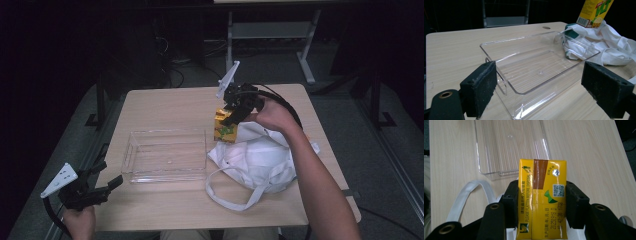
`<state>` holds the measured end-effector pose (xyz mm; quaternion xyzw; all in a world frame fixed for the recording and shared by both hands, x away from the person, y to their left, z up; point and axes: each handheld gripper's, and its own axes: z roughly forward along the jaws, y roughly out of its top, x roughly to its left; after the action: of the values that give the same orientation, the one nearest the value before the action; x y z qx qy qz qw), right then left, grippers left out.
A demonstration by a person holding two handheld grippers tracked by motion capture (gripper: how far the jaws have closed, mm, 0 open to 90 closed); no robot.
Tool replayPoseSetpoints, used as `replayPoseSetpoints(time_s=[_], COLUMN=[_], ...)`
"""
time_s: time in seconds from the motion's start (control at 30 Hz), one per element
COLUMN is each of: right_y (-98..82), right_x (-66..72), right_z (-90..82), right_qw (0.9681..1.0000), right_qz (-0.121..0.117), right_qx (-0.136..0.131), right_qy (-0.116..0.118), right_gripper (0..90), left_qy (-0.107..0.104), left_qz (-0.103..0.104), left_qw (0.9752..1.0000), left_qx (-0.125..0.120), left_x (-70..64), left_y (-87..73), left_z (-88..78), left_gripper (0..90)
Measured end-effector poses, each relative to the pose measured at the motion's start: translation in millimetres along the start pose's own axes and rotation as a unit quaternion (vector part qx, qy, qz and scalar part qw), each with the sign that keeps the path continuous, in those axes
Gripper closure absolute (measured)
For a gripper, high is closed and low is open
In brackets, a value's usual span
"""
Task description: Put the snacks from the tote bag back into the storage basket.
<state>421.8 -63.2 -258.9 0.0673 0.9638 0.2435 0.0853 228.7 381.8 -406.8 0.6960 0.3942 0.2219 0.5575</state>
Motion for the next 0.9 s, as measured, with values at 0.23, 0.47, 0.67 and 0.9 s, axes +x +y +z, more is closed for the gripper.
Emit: replayPoseSetpoints(time_s=[0.23,0.47,0.67,0.9], right_y=[16.9,26.3,34.4,44.5], right_x=[-1.6,-3.3,-4.5,-5.3], right_z=[8.4,15.9,22.5,27.2], right_qw=[0.9999,0.9998,0.9996,0.9993], right_qz=[-0.010,-0.015,-0.019,-0.027], right_qx=[-0.006,-0.006,-0.007,-0.011], right_qy=[0.009,0.014,0.020,0.022], right_gripper=[52.6,52.6,52.7,52.7], left_qy=[0.000,0.000,-0.002,-0.001], left_qz=[0.001,0.001,0.001,-0.001], left_qw=[1.0000,1.0000,1.0000,1.0000], left_qx=[0.002,0.003,0.002,-0.001], left_x=[-0.1,-0.8,-1.0,-0.8], left_y=[-0.5,-0.7,-0.7,-0.8], left_z=[-0.7,0.9,1.4,1.4], left_gripper=[12.7,12.7,12.7,12.8])
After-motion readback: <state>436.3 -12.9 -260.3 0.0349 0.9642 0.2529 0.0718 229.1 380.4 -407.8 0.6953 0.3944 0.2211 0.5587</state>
